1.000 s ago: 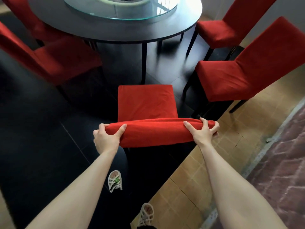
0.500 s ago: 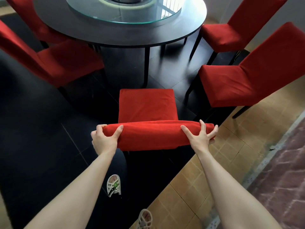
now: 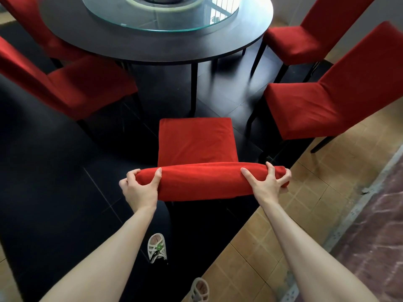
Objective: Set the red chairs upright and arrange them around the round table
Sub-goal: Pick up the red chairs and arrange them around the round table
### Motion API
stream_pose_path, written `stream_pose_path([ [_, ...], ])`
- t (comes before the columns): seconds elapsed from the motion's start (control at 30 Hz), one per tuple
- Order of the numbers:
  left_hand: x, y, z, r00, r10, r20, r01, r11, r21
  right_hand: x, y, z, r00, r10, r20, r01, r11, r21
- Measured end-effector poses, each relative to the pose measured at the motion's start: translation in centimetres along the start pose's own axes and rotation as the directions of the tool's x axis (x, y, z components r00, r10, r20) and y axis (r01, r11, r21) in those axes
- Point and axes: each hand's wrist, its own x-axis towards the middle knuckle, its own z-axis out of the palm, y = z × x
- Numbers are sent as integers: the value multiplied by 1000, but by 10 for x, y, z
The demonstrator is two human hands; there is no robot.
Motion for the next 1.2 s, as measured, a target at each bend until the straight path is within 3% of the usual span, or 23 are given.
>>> stream_pose_path([
  [0.3,35,2,-10,999,53,-6,-53,998,35,-2,-21,25,1000,-7,-9,7,1000,-9],
  [1.2,190,20,-20,1000,19,-2,-19,999,-29,22,-145,145,999,-7,38,8,999,-32],
])
